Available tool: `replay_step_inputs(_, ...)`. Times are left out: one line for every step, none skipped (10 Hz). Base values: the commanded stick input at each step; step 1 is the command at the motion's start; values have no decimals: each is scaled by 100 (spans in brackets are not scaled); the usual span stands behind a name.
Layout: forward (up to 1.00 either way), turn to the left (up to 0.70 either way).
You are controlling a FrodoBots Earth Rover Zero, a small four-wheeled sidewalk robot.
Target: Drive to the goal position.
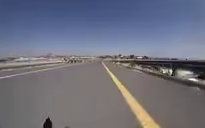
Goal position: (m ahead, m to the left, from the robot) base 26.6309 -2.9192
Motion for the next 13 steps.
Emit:
replay_step_inputs(100, 0)
replay_step_inputs(100, 0)
replay_step_inputs(100, 0)
replay_step_inputs(100, 0)
replay_step_inputs(100, 1)
replay_step_inputs(100, 11)
replay_step_inputs(100, 20)
replay_step_inputs(100, 23)
replay_step_inputs(100, 10)
replay_step_inputs(100, 0)
replay_step_inputs(100, 0)
replay_step_inputs(100, 0)
replay_step_inputs(100, 0)
